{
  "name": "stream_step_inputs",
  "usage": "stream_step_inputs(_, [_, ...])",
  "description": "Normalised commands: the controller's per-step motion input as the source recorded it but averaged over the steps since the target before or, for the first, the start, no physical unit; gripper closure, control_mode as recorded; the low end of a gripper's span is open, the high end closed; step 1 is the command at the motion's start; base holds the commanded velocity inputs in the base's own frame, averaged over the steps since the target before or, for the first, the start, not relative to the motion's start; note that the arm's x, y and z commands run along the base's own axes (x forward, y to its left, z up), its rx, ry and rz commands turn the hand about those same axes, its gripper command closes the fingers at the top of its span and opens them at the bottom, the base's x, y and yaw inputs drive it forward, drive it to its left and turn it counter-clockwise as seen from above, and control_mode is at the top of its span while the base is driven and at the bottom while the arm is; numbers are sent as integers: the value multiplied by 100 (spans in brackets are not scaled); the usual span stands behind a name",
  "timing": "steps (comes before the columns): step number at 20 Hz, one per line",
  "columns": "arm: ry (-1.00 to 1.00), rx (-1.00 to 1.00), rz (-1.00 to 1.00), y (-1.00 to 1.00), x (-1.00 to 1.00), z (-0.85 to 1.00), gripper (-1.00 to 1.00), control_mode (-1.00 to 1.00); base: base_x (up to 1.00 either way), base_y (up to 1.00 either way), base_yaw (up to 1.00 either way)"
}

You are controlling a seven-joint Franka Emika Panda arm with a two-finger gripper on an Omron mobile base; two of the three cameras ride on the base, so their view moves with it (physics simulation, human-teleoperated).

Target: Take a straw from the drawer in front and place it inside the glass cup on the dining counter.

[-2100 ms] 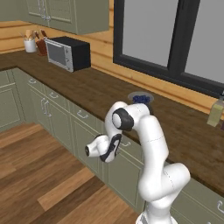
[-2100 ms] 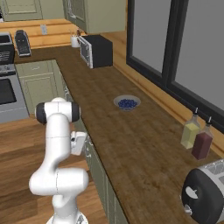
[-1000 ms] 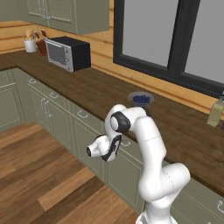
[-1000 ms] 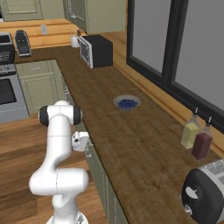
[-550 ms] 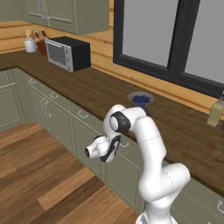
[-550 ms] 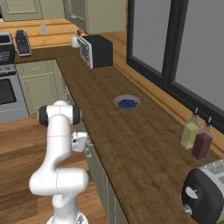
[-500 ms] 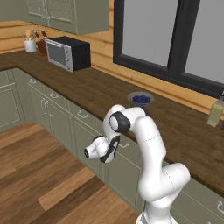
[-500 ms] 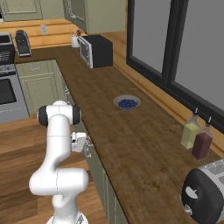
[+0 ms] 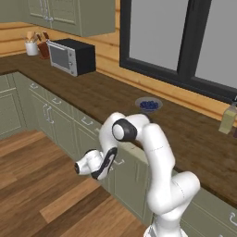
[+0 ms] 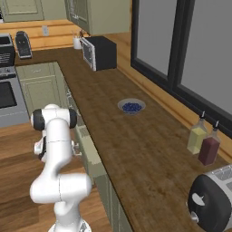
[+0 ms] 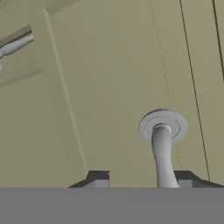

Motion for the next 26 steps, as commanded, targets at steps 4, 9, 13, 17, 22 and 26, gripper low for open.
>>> stream_step_inputs(4, [13, 6, 4, 100, -44, -12, 100, -100, 0, 0, 0])
stream_step_inputs(9, [12, 5, 4, 100, -47, -8, 100, -100, 0, 0, 0])
stream_step_inputs(13, [11, 4, 6, 100, -50, -2, 100, -100, 0, 0, 0])
stream_step_inputs(17, [12, 2, 6, 100, -51, 0, -100, -100, 0, 0, 0])
stream_step_inputs(22, [10, 3, 7, 100, -58, 0, -100, -100, 0, 0, 0])
stream_step_inputs(26, [1, 12, 2, 55, -69, 48, -100, -100, 0, 0, 0])
